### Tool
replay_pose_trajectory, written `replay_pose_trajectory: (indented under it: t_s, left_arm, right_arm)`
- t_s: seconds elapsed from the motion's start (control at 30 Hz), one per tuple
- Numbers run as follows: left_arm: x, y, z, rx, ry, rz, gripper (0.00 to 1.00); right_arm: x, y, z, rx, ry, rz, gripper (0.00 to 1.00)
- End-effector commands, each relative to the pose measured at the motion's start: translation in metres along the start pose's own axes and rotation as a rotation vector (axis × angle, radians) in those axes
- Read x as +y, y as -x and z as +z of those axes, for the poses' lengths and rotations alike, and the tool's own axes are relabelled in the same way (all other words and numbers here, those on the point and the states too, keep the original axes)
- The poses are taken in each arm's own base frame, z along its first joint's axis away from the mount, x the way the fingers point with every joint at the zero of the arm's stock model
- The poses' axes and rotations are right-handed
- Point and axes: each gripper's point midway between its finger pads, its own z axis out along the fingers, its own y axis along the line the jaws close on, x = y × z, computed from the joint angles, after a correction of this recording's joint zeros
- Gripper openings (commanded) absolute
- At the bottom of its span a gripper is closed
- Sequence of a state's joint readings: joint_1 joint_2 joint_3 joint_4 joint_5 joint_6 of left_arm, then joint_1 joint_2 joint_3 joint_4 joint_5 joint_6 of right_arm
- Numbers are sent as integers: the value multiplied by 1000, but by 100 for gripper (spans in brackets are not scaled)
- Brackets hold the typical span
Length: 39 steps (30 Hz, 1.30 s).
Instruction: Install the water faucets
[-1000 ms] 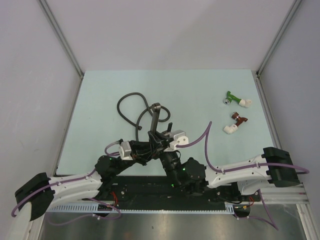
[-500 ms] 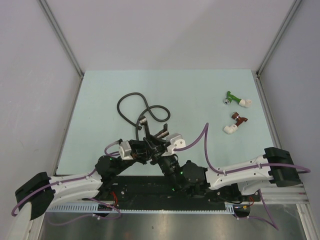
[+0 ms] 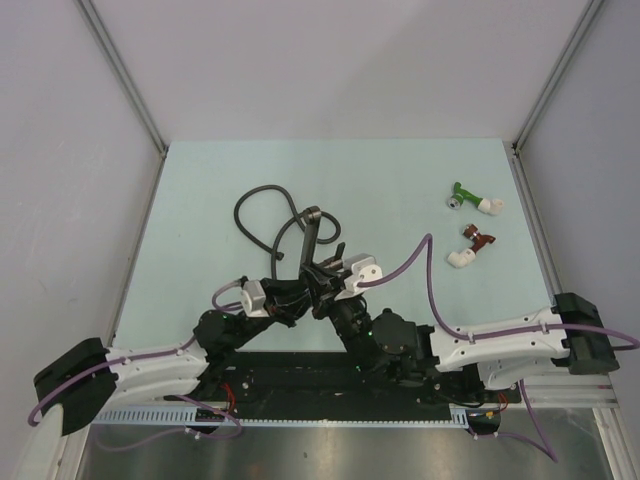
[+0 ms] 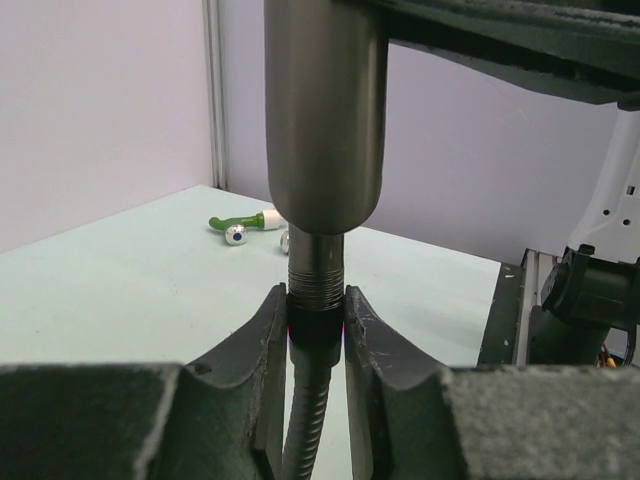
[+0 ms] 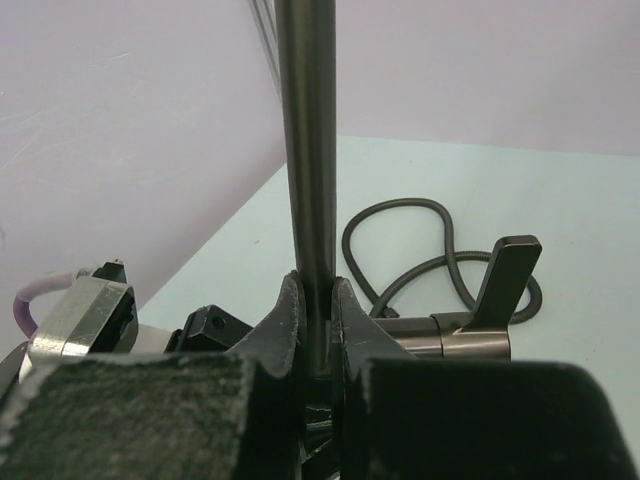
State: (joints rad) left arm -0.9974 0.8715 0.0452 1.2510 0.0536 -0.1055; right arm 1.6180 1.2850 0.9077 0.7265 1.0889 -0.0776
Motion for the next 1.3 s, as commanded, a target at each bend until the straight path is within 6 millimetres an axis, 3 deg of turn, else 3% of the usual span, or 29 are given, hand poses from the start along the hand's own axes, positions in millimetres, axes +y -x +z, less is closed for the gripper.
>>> replay_pose_trajectory:
  t_s: [0.0,0.23,0.4,0.53,0.67,1.0,1.23,1.27]
  left_arm:
    - [-7,98,11,-372,-22,28,0]
    - [-2,78,21,-300,-5,37,0]
    - [-3,74,26,-281,-13,33,0]
    - [-2,75,26,-284,-8,28,0]
    - [-3,75,25,-275,-6,20,0]
    - [-6,80,22,-287,-24,5,0]
    - [-18,86,19,-306,-85,2,0]
    - [-20,87,19,-309,-98,2,0]
  right_arm:
    - [-1,29,2,-24,28,101,0]
    - [-24,39,4,-7,-2,125,0]
    - [-27,32,5,29,25,107,3]
    - [-20,31,3,48,93,74,19]
    - [-17,35,-1,67,162,61,41]
    - [-24,47,-24,133,362,-13,57]
    - [-34,34,-54,262,604,-298,74]
    - [-35,40,-56,248,630,-334,76]
